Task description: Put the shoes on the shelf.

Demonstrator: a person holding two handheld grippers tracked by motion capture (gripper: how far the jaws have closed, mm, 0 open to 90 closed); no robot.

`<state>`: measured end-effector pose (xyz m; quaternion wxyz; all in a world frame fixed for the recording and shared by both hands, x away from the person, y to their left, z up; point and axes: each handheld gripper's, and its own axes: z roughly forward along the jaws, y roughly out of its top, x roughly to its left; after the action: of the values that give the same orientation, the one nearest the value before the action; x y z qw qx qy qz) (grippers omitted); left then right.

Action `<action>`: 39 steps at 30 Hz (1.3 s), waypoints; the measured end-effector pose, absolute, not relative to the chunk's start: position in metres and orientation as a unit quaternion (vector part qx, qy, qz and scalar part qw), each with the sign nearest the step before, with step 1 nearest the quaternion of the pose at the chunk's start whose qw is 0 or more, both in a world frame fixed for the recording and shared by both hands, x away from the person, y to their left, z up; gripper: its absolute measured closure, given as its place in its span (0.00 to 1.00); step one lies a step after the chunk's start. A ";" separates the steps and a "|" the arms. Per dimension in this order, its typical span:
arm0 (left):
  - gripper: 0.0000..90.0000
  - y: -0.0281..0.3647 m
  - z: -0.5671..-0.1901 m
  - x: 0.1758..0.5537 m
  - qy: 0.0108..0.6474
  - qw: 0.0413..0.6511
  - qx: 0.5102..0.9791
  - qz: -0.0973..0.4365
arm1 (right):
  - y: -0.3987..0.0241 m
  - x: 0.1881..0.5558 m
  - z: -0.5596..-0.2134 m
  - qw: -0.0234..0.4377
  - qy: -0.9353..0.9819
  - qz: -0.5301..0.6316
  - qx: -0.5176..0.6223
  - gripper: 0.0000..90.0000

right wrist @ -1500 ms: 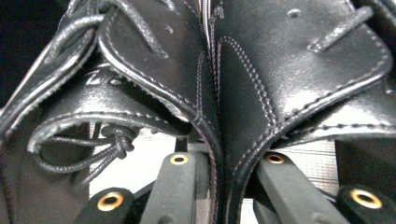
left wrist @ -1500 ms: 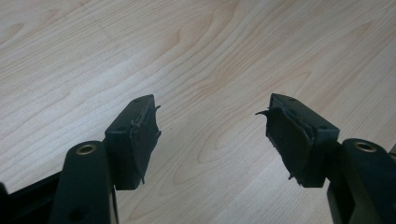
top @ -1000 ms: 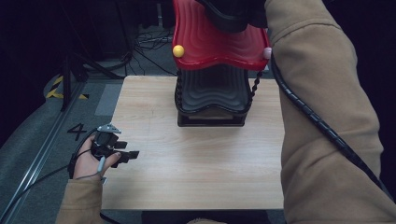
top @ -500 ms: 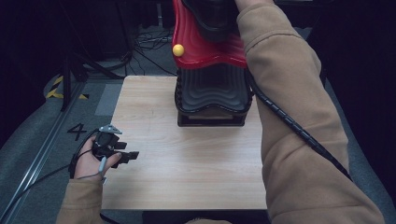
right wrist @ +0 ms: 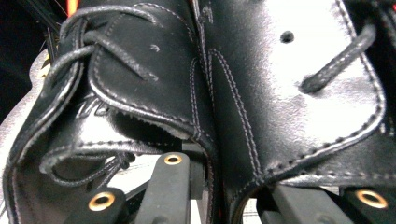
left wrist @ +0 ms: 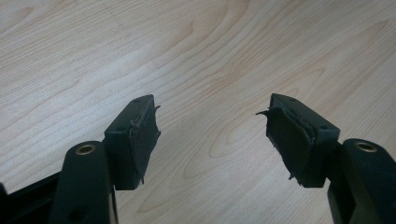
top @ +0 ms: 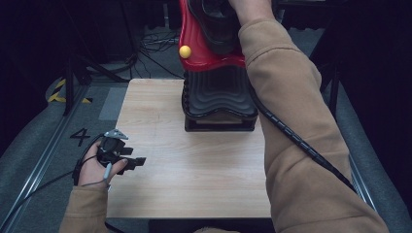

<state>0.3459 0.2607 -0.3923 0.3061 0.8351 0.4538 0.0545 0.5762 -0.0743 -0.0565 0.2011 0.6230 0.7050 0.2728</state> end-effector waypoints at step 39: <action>0.38 0.247 -0.387 0.344 0.439 0.300 0.845 0.057 | -0.126 0.507 -0.026 0.138 0.747 0.302 0.576 0.60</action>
<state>0.3442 0.2475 -0.3870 0.2996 0.8451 0.4392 0.0565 0.5073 -0.1265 -0.0259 0.1378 0.5760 0.7468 0.3024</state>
